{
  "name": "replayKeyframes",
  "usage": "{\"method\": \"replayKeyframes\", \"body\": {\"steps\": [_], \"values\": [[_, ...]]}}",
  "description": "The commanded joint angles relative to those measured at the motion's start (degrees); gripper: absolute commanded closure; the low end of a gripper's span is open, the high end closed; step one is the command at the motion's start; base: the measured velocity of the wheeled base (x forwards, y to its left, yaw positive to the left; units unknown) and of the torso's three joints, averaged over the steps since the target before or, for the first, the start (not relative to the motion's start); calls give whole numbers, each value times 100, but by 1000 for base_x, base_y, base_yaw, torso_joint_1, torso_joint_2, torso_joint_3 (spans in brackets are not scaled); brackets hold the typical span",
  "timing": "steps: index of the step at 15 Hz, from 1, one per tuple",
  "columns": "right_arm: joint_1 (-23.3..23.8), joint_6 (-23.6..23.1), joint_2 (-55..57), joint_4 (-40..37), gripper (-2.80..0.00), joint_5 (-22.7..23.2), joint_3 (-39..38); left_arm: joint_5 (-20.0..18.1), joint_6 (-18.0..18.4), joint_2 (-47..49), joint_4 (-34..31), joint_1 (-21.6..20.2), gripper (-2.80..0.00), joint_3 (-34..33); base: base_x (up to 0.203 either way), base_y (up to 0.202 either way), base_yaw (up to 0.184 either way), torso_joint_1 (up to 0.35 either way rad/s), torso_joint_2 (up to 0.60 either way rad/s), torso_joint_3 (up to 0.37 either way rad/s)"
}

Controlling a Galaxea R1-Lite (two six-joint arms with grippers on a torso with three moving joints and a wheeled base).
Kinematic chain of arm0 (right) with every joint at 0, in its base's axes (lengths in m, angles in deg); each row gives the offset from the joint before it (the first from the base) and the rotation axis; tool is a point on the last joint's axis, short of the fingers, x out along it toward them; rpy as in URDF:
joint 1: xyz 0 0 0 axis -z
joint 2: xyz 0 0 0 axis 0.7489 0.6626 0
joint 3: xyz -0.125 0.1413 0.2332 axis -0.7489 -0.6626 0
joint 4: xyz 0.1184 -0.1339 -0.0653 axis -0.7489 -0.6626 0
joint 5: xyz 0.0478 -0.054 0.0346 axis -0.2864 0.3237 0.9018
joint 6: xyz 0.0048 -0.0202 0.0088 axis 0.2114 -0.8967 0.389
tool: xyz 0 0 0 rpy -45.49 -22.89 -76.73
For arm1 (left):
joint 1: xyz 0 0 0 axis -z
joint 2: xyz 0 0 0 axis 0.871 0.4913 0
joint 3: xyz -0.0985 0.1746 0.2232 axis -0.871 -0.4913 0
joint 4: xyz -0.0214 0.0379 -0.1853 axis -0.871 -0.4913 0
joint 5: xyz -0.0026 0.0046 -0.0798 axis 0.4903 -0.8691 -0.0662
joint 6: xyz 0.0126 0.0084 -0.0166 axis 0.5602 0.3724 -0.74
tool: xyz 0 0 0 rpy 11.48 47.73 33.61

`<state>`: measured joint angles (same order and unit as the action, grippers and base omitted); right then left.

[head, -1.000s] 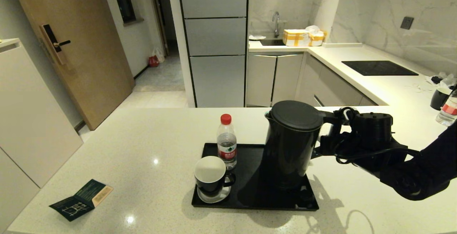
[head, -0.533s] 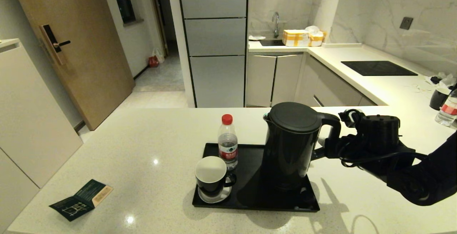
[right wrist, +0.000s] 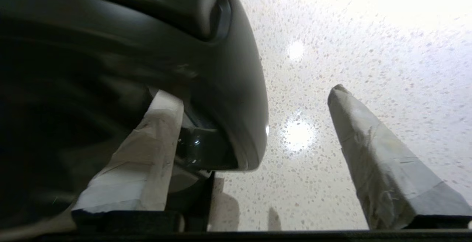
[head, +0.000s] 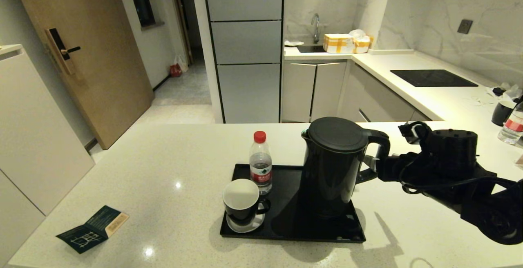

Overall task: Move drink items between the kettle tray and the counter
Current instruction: Return the kettle to its original position, then pick up the kettle

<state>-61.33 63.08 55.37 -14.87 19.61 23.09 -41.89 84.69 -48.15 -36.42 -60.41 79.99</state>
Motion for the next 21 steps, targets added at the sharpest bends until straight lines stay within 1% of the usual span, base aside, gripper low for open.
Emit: {"method": "replayKeyframes", "body": {"steps": [1, 3, 5, 6, 8, 10, 11, 13, 16, 17, 19, 21], "values": [[17, 6, -764, 1, -280, -17, -243, 2, -4, -1, 1, -3, 0, 0, 0, 0, 0, 0, 0, 0], [159, 1, -1787, -157, -280, -43, -564, 2, 0, -1, -6, 2, 0, 1, 0, 0, 0, 0, 0, 0], [360, -3, -2922, -811, -280, -58, -676, 2, 0, -1, -1, 1, 0, -8, 0, 0, 0, 0, 0, 0], [441, -3, -3591, -1385, 0, -70, -665, 2, 0, -1, 3, -2, 0, -5, 0, 0, 0, 0, 0, 0], [548, 1, -4930, -2902, 0, -146, -477, 2, 0, -1, 3, 2, 0, -6, 0, 0, 0, 0, 0, 0], [623, 54, -6185, -5025, 0, -265, -20, 2, 0, -1, -4, 2, 0, 1, 0, 0, 0, 0, 0, 0], [658, 149, -6669, -6197, 0, -382, 376, 2, 0, -1, -6, 2, 0, 1, 0, 0, 0, 0, 0, 0], [780, 413, -7192, -7942, 0, -683, 1439, 2, 0, -1, 3, 1, 0, 1, 0, 0, 0, 0, 0, 0], [1189, 614, -7727, -9826, 0, -935, 2807, 2, 0, -1, -1, -4, 0, -2, 0, 0, 0, 0, 0, 0], [1250, 628, -7974, -10245, 0, -968, 3099, 2, 0, -1, -1, 2, 0, -5, 0, 0, 0, 0, 0, 0], [1304, 629, -8436, -10771, 0, -1028, 3436, 2, 0, -1, 1, -4, 0, 1, 0, 0, 0, 0, 0, 0], [1324, 481, -9038, -11239, 0, -996, 3466, 2, 0, -1, 3, -6, 0, 0, 0, 0, 0, 0, 0, 0]]}}
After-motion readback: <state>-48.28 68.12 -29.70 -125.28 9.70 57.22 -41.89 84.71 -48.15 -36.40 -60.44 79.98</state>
